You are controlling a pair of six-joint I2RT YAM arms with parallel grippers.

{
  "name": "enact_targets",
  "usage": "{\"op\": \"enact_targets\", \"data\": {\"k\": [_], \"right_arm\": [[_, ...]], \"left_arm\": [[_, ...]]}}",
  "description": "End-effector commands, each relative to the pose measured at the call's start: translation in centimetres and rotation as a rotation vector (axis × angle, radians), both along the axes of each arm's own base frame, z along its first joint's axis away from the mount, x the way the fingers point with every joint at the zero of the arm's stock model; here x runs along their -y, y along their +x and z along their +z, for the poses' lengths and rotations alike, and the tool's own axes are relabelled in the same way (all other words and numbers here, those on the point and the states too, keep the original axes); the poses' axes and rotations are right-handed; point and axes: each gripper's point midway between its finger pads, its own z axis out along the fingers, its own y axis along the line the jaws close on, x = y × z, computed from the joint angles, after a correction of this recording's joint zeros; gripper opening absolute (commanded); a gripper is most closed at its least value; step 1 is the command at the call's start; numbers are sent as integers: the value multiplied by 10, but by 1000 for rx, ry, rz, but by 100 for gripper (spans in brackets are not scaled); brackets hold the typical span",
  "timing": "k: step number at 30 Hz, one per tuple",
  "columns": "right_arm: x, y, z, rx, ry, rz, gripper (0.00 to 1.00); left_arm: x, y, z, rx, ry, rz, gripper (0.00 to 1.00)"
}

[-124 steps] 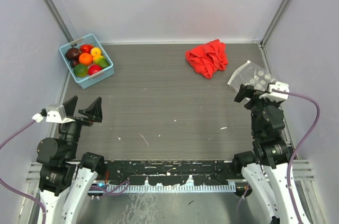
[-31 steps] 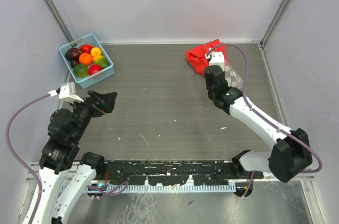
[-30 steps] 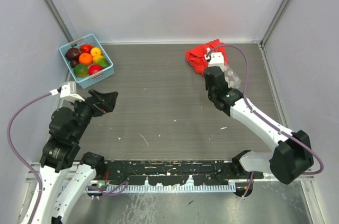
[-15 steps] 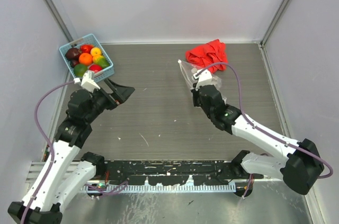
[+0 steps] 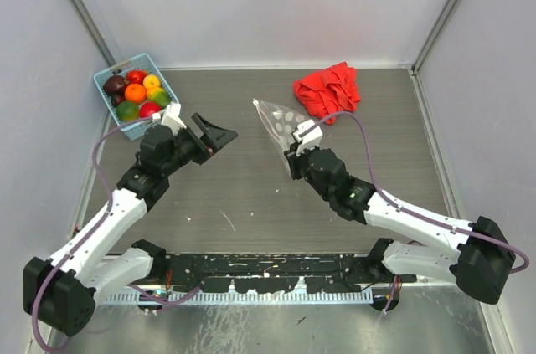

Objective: Place the food in the zip-top bag and seal the zipper
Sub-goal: Pick up the zipper food storage bag at the center of the board, then open the zipper of the food storage bag.

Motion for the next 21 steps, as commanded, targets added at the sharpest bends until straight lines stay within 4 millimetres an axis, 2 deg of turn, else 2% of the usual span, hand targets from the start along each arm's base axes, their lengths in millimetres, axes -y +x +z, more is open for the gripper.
{"op": "enact_targets", "data": {"k": [1,14,21], "right_arm": [[-17,-3,28,89,94,34,0],[-35,-13,25,130,83,80,0],[-41,-15,21,135,68,96,0]], "left_arm": [[19,11,30,107,-48,-13,82],[38,32,10,77,7,-3,63],[41,41,4,73,21,6,60]]}}
